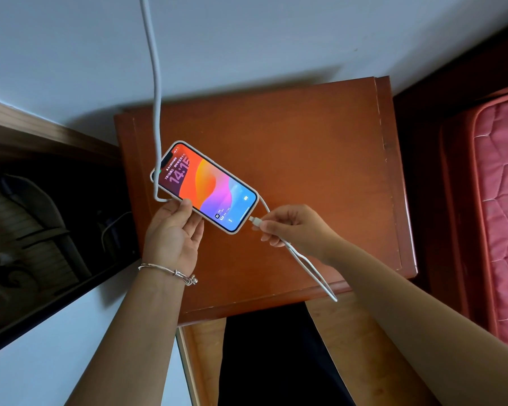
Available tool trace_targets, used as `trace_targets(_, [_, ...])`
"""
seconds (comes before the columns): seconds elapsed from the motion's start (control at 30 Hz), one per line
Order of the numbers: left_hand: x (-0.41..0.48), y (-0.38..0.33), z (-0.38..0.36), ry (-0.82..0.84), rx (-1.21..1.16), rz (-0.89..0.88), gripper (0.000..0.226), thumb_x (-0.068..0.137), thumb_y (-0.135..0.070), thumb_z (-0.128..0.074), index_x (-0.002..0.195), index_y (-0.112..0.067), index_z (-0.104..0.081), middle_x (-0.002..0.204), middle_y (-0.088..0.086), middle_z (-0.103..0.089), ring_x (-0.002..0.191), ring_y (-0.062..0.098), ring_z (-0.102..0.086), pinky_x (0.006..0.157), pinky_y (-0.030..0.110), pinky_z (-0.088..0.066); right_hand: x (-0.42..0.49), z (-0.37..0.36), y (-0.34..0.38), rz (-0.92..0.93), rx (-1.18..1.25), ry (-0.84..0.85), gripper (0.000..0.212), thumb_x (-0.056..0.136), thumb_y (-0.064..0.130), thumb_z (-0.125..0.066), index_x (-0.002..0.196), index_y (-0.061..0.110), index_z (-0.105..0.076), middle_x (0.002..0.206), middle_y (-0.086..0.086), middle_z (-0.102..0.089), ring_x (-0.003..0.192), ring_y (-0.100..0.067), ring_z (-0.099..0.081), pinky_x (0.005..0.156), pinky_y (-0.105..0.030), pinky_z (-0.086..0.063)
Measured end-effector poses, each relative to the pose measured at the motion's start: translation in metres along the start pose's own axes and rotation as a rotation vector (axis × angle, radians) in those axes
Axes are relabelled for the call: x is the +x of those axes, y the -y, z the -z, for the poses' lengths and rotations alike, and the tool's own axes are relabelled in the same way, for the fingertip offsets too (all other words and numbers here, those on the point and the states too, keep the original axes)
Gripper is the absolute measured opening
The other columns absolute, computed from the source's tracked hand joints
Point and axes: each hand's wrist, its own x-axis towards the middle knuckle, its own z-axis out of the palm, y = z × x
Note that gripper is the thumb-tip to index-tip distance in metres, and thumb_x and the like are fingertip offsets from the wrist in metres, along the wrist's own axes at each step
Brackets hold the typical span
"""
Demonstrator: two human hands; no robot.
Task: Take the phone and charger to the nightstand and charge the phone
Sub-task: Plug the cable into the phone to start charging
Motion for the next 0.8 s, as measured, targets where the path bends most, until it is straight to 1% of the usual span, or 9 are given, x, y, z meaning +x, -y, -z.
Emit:
trace_targets(0.13, [0.000,-0.001,-0.004,-0.026,-0.019,0.025,0.007,0.092,-0.017,-0.054,0.094,-0.021,-0.060,0.100,-0.001,-0.065,0.100,0.015,-0.062,0.082,0.027,-0.049,0.000,-0.003,-0.006,0.027,0.047,-0.060,0.008,0.088,0.020,-0.063,0.087,0.018,-0.071,0.072,0.006,-0.070,0.064,-0.006,-0.063,0.072,-0.025,-0.057])
trace_targets(0.2, [-0.002,-0.001,-0.006,-0.036,-0.001,0.022,0.006,0.091,-0.016,-0.056,0.091,-0.019,-0.061,0.102,0.003,-0.063,0.098,0.017,-0.063,0.082,0.029,-0.049,0.000,-0.004,-0.009,0.029,0.101,-0.086,0.009,0.088,0.019,-0.064,0.084,0.021,-0.071,0.067,0.008,-0.071,0.064,-0.006,-0.064,0.068,-0.022,-0.056])
trace_targets(0.33, [-0.005,-0.002,-0.010,-0.037,0.005,0.011,0.006,0.091,-0.016,-0.056,0.092,-0.019,-0.061,0.100,0.003,-0.061,0.097,0.018,-0.062,0.080,0.028,-0.049,-0.002,-0.005,-0.013,0.031,0.186,-0.085,0.012,0.088,0.017,-0.063,0.082,0.022,-0.071,0.064,0.009,-0.072,0.061,-0.003,-0.065,0.064,-0.019,-0.051])
trace_targets(0.5, [-0.007,-0.004,-0.013,-0.049,0.009,0.002,0.006,0.092,-0.016,-0.055,0.093,-0.019,-0.060,0.097,0.002,-0.061,0.095,0.017,-0.061,0.081,0.028,-0.049,-0.003,-0.004,-0.016,0.047,0.221,-0.078,0.010,0.088,0.017,-0.064,0.083,0.021,-0.072,0.066,0.008,-0.073,0.063,-0.003,-0.066,0.066,-0.020,-0.052])
trace_targets(0.6, [-0.007,-0.003,-0.013,-0.059,0.001,0.003,0.007,0.092,-0.014,-0.055,0.092,-0.019,-0.059,0.096,0.001,-0.062,0.093,0.016,-0.062,0.079,0.028,-0.048,-0.003,-0.003,-0.018,0.058,0.235,-0.073,0.009,0.087,0.018,-0.065,0.083,0.020,-0.072,0.068,0.007,-0.074,0.066,-0.003,-0.067,0.068,-0.020,-0.053])
trace_targets(0.7, [-0.008,-0.001,-0.013,-0.056,0.009,0.005,0.007,0.091,-0.014,-0.055,0.089,-0.019,-0.060,0.094,0.001,-0.062,0.091,0.015,-0.062,0.077,0.027,-0.048,-0.003,-0.004,-0.020,0.063,0.242,-0.069,0.010,0.087,0.018,-0.065,0.082,0.022,-0.072,0.068,0.007,-0.074,0.066,-0.004,-0.067,0.067,-0.019,-0.053])
trace_targets(0.8, [-0.008,0.001,-0.011,-0.050,0.008,0.018,0.007,0.091,-0.014,-0.055,0.089,-0.019,-0.060,0.094,0.001,-0.063,0.090,0.015,-0.063,0.076,0.027,-0.049,-0.003,-0.006,-0.021,0.065,0.243,-0.071,0.011,0.087,0.017,-0.065,0.081,0.022,-0.072,0.066,0.008,-0.074,0.064,-0.002,-0.067,0.064,-0.016,-0.052])
